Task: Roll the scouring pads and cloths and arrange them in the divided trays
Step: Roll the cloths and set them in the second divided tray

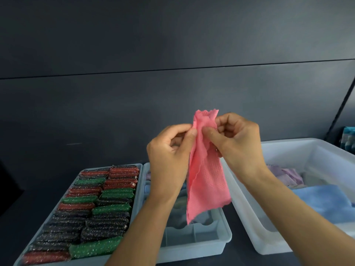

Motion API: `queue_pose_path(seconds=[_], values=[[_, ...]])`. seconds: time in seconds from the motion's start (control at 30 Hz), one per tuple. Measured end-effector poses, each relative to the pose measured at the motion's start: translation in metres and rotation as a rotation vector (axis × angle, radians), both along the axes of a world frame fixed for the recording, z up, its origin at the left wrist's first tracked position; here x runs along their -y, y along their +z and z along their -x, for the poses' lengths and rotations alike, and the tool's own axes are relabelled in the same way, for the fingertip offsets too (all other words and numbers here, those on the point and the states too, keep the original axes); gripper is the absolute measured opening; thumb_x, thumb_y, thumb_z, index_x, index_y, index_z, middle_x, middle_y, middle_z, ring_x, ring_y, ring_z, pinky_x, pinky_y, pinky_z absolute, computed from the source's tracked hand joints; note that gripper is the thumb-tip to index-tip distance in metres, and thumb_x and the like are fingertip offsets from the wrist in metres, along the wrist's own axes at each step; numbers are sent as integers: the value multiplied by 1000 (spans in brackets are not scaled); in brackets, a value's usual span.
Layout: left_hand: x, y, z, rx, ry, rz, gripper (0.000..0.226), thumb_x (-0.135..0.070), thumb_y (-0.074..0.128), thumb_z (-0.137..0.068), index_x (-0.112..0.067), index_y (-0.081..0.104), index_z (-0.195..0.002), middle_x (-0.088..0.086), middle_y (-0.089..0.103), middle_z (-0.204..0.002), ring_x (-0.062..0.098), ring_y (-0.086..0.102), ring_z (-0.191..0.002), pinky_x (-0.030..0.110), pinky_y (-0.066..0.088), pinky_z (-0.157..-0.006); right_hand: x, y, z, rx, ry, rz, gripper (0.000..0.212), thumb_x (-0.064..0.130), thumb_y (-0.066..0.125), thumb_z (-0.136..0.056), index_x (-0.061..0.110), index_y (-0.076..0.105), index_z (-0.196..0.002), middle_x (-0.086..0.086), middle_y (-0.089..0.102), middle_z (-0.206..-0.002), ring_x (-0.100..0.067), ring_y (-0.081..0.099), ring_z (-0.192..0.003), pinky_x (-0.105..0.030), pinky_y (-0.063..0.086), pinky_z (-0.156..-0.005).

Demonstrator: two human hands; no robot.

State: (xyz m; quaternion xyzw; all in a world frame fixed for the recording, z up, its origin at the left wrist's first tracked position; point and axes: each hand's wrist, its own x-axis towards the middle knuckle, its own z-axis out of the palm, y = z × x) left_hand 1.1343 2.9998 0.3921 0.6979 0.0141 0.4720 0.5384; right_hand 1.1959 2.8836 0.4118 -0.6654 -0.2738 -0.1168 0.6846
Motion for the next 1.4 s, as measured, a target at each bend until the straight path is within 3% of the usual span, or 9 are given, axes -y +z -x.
queue_pose_path(seconds=[0.1, 0.27, 0.43, 0.63, 0.7, 0.9, 1.07, 1.3, 1.4], values=[[5, 2, 0, -23, -12, -76, 13, -11, 70, -89, -19, 76, -96, -6, 75, -84, 10, 72, -74, 33, 59, -70, -2, 1, 7, 25, 65, 21, 10, 9, 69, -86, 11, 67, -76, -12, 65, -64, -28, 62, -57, -41, 57, -56], [2, 5, 2, -22, 15, -135, 16, -8, 66, -90, -16, 77, -100, -6, 75, -86, 7, 71, -75, 27, 58, -70, 1, 5, 13, -11, 186, -1, 24, -1, 48, -93, 3, 71, -86, -13, 68, -68, -20, 65, -59, -40, 60, -63], [3, 7, 3, -1, 72, -213, 8, -11, 70, -88, -11, 78, -87, -5, 70, -74, 10, 68, -64, 26, 55, -61, 1, 8, 12, -51, 194, -27, 8, 10, 68, -87, 3, 69, -84, -12, 69, -64, -22, 66, -54, -31, 57, -56], [3, 5, 3, 11, 110, -252, 5, -9, 71, -85, -11, 76, -84, -4, 70, -74, 9, 68, -64, 34, 57, -61, 0, 7, 12, -83, 200, -52, 17, 12, 70, -85, -4, 65, -81, -4, 62, -53, -14, 56, -43, -23, 47, -44], [4, 4, 6, -8, 86, -210, 7, -8, 71, -85, -12, 76, -87, -5, 72, -75, 9, 70, -66, 34, 59, -63, 0, 7, 12, -70, 198, -42, 19, 11, 68, -87, -6, 63, -80, -3, 60, -51, -13, 53, -41, -24, 45, -42], [11, 11, 11, -33, -156, 208, 9, -4, 65, -89, -6, 74, -87, 8, 75, -75, 27, 73, -70, 44, 62, -70, 0, 5, 14, -86, 213, -123, 16, 9, 65, -89, -5, 63, -83, -16, 64, -57, -23, 56, -45, -30, 48, -44], [14, 13, 14, -53, -199, 239, 10, -4, 65, -90, -6, 74, -88, 9, 75, -76, 27, 74, -70, 43, 62, -70, 0, 7, 14, -45, 191, -92, 16, 13, 68, -88, -1, 64, -81, -18, 65, -61, -31, 59, -48, -33, 50, -45], [12, 15, 16, -85, -267, 220, 12, -10, 70, -86, -2, 73, -94, 10, 76, -79, 27, 75, -74, 37, 62, -70, 4, 8, 15, -32, 219, -86, 14, 5, 65, -89, -2, 60, -78, -9, 62, -55, -16, 56, -42, -25, 45, -43], [-1, 21, 11, -92, -195, 179, 9, -13, 67, -90, -9, 70, -83, 2, 70, -69, 17, 68, -65, 34, 57, -65, 8, 7, 12, -154, 272, -193, 21, 2, 60, -90, 7, 55, -71, 0, 58, -54, -12, 51, -46, -23, 41, -47]])
